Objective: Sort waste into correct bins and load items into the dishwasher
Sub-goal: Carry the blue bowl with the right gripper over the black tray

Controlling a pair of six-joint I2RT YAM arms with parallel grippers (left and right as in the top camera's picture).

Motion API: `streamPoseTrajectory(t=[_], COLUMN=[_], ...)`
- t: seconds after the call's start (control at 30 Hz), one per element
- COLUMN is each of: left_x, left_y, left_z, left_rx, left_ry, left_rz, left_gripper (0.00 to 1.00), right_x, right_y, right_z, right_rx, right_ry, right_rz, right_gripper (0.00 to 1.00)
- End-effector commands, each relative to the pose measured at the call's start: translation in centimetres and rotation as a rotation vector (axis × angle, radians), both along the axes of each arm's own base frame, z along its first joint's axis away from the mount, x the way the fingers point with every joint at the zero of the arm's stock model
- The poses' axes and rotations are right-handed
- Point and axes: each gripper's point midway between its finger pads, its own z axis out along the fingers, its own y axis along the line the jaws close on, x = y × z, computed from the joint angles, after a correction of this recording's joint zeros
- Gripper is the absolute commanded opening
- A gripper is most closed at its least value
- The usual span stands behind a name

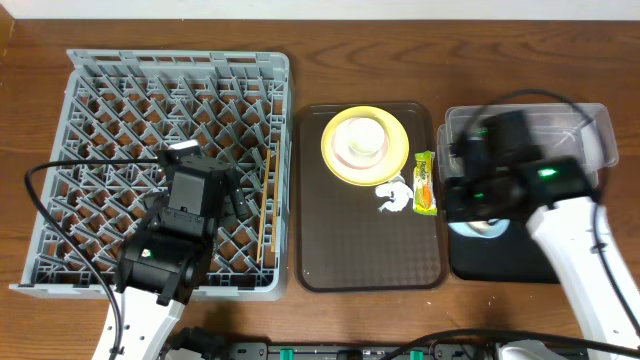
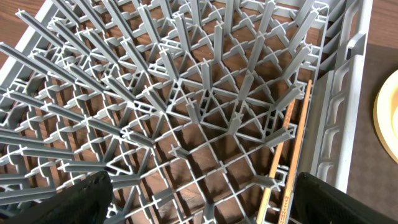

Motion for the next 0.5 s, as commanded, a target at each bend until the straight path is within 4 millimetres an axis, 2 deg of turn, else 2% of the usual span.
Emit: streamPoseTrajectory(t=[0.0,0.13,0.47], left_x=[0.2,0.2,0.2], left_y=[0.3,0.3,0.3], left_z=[0.7,0.7,0.7], left_rx=[0.0,0.0,0.0], left_ry=[-0.019,-0.019,-0.019], left_rz=[0.019,0.019,0.019], left_gripper=[0.94,0.94,0.94], right_x=[-0.1,-0.5,-1.0], right_y=[-0.2,-2.9,-7.9], right_z=[2.2,2.2,1.7], right_rx=[0.219,0.34,0.661], right_ry=[-0.067,-0.088,-0.344], right_rz=[0.079,0.017,-0.188], right_gripper=[0.01,0.01,0.01])
